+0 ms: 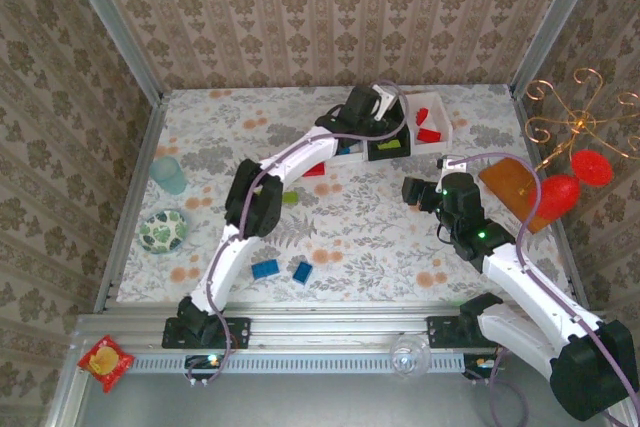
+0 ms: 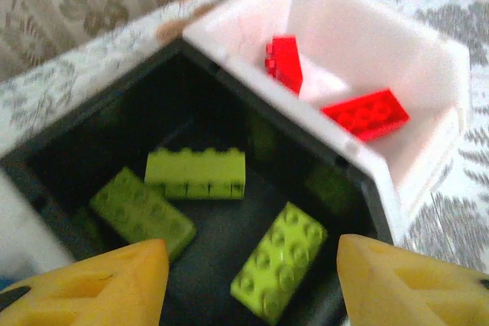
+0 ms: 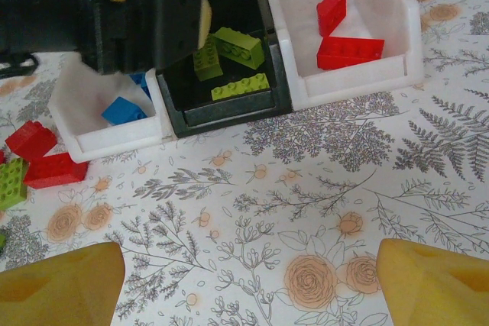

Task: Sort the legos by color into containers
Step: Place the lego in the container, then pick up the lego from the middle-left of the table.

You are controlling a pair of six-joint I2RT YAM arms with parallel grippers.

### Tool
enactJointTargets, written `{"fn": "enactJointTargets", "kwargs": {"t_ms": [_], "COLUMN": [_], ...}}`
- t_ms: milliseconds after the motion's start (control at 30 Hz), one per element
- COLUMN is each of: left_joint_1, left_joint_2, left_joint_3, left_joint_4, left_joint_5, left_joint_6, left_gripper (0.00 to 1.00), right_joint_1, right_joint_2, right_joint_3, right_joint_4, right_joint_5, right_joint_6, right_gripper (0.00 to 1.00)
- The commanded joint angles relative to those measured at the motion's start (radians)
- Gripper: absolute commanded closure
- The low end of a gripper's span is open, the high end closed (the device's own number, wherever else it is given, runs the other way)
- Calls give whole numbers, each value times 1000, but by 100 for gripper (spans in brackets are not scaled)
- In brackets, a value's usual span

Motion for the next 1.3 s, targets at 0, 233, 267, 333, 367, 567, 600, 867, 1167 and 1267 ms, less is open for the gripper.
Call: {"fn": "enactJointTargets", "kwargs": {"t_ms": [0,233,267,333,367,567,600,867,1167,1267], "left_joint_1": [19,110,127,151,156,193,211,333,386,390], "left_joint_2": [-256,-765,-819,-889,-912,-955,-956,-898,-796,-769], "left_joint_3": [-239,-926,-992,-1083,-1118,-1228,-1237,-1277,-1266,-1263], "left_joint_4": [41,75,48,-8,-32,-96,-95,-10,14,28], "left_joint_5": [21,-53,-65,-55,-45,-48,-54,-66,-101,-75], "left_joint_6": [-6,-92,-111,-136,-149,-196,-198,-228,-241,-238], "left_gripper": [37,32,31,28,27,25,25,23,32,36], "right_joint_1": [-4,98,117,145,155,173,175,175,175,175], "right_joint_2": [-5,95,122,175,202,292,293,254,235,238], "right_joint_3": [-16,66,81,101,106,98,96,60,47,47], "right_joint_4": [38,31,32,39,48,112,114,104,98,99], "right_joint_5": [-20,-92,-92,-89,-88,-98,-97,-58,-51,-54], "right_joint_6": [-10,-13,-18,-27,-28,-9,-11,-24,-35,-37], "right_gripper": [13,14,14,14,14,14,14,14,14,13]}}
